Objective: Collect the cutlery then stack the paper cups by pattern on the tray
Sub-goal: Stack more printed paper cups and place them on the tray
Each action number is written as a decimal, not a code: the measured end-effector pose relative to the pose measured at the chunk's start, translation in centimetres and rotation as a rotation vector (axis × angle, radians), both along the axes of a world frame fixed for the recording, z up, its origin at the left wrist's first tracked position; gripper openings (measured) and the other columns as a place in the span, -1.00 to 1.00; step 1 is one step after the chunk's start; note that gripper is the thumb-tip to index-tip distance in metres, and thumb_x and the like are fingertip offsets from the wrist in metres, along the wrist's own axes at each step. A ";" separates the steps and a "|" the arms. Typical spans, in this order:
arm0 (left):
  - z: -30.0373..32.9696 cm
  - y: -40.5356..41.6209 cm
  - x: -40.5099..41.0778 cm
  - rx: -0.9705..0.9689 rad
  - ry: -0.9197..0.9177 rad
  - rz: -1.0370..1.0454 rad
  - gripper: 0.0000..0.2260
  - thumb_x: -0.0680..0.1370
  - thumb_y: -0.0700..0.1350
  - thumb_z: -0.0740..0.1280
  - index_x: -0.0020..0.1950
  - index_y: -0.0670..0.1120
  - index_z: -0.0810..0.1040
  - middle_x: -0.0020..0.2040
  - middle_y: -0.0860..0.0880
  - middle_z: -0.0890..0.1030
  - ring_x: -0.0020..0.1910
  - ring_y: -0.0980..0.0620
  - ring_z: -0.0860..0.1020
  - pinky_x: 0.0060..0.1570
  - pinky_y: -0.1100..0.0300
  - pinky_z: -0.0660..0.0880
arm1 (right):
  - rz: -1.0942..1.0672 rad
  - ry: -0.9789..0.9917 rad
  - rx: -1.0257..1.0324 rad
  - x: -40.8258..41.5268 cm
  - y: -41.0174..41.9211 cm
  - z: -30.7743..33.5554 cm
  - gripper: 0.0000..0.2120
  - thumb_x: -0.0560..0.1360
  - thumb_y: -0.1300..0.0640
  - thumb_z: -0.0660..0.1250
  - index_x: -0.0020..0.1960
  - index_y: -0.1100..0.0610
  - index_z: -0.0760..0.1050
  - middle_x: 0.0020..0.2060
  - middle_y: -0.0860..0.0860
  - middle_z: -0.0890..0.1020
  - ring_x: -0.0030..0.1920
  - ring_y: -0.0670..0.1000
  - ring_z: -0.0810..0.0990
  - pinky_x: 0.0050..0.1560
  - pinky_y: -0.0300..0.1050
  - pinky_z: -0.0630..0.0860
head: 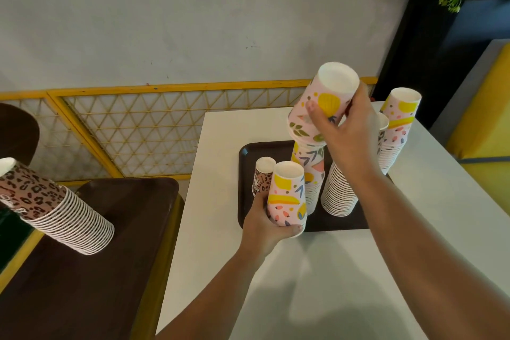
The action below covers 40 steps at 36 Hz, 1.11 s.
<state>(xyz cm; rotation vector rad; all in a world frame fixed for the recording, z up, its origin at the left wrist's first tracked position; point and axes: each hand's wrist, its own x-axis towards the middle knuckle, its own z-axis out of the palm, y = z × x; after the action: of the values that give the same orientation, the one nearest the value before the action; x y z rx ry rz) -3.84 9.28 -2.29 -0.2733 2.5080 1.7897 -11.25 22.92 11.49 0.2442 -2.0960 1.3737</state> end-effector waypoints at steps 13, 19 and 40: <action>0.4 0.0 -0.1 -0.018 0.028 0.008 -0.29 0.22 -0.14 0.63 0.28 -0.02 0.38 0.12 0.04 0.56 0.12 0.06 0.54 0.15 0.10 0.55 | -0.021 -0.084 0.099 0.5 -0.2 -5.4 -0.30 0.37 -0.09 0.43 0.39 0.12 0.26 0.31 0.01 0.41 0.26 -0.14 0.35 0.12 -0.54 0.20; 0.7 0.2 -0.4 0.001 0.042 0.020 -0.30 0.22 -0.14 0.63 0.28 0.01 0.39 -0.02 0.21 0.53 -0.01 0.20 0.54 -0.01 0.32 0.53 | 0.062 -0.064 0.153 3.3 -0.8 -7.1 -0.30 0.34 -0.20 0.39 0.32 0.17 0.32 0.21 0.06 0.48 0.16 -0.20 0.36 0.10 -0.62 0.24; 1.7 1.2 -0.3 0.072 0.126 -0.100 -0.11 0.11 0.12 0.58 0.37 0.13 0.26 0.23 0.21 0.50 0.19 0.26 0.49 0.15 0.32 0.49 | 0.183 -0.307 0.172 4.2 -1.7 -7.8 -0.38 0.34 -0.08 0.44 0.31 0.06 0.32 0.05 -0.16 0.51 0.06 -0.14 0.49 0.01 -0.42 0.40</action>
<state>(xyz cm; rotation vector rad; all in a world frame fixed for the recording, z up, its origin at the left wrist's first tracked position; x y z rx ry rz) -4.17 10.46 -0.64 -0.0315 2.4818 1.9088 -7.08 21.20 3.70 0.3191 -2.5042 1.4083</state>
